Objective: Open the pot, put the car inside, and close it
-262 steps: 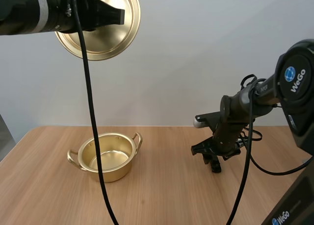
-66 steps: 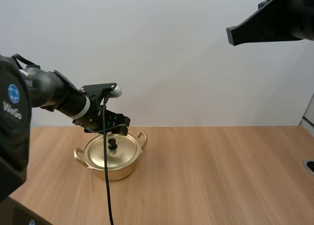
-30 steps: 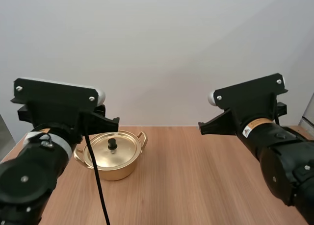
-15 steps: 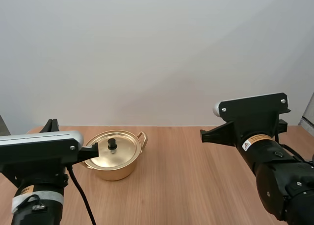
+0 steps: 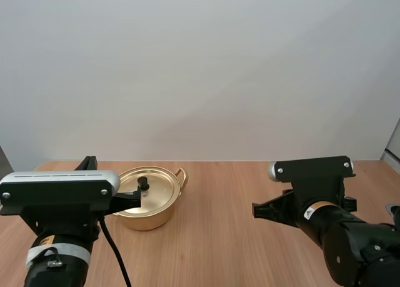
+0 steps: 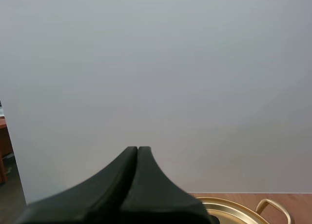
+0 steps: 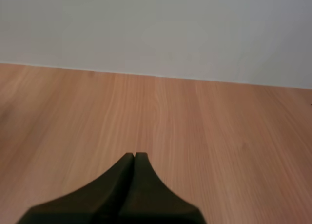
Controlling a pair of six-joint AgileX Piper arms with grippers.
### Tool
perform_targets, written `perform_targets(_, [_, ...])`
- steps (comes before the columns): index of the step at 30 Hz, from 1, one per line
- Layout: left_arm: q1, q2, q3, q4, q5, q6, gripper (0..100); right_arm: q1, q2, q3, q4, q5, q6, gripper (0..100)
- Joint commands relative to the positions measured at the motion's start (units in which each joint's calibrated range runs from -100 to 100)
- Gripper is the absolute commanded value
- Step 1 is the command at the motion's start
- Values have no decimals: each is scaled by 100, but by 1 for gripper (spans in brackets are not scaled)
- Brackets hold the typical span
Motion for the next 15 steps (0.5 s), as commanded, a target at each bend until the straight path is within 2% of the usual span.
perform_targets(1, [-5, 0, 0, -234, -112, -3, 0, -4, -4, 428, 1, -1977, -5, 0])
perform_targets(4, [3, 0, 0, -669, -399, -3, 0, -4, -4, 651, 1, -2575, -5, 0])
perform_targets(7, [3, 0, 0, -959, -318, 54, 0, -4, -4, 651, 1, -2466, -5, 0])
perform_targets(12, [3, 62, 0, -765, 916, 54, 0, -4, -4, 651, 26, -2480, -5, 0])
perform_targets(15, [3, 129, 0, -551, 1004, -55, 0, -4, -4, 651, 26, -2402, -5, 0])
